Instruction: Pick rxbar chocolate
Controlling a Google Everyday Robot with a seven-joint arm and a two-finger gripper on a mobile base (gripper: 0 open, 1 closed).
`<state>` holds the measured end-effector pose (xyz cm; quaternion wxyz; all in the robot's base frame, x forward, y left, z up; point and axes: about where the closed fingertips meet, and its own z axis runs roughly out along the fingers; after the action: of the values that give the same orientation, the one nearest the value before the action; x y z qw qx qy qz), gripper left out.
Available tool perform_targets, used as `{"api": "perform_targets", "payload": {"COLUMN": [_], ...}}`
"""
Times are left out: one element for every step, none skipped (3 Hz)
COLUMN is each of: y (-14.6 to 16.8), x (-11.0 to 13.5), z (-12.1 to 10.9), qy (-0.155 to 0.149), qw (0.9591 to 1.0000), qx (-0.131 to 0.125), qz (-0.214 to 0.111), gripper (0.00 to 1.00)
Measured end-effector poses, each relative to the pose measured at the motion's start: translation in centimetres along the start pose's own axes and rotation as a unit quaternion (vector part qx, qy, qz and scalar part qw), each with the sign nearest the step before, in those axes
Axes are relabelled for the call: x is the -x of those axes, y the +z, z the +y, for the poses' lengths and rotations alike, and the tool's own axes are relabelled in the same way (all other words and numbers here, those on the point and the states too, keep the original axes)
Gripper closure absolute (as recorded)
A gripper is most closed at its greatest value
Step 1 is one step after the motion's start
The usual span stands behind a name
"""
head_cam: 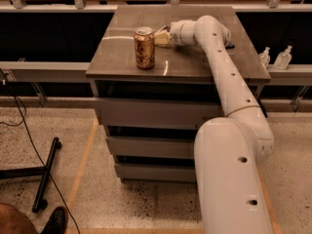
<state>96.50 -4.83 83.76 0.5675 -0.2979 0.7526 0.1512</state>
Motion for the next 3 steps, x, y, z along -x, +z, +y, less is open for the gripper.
{"api": "perform_targets", "payload": {"y": [-0.04,-0.04,-0.04], "x": [-0.07,-0.07,-0.07], "z": [0.05,0.05,0.05], "qy": [-0.004,-0.004,-0.004], "qw": [1.0000,1.0000,1.0000], "qx": [0.000,0.000,0.000], "qz": [0.002,0.002,0.002], "gripper": [0.72,0.95,1.00]}}
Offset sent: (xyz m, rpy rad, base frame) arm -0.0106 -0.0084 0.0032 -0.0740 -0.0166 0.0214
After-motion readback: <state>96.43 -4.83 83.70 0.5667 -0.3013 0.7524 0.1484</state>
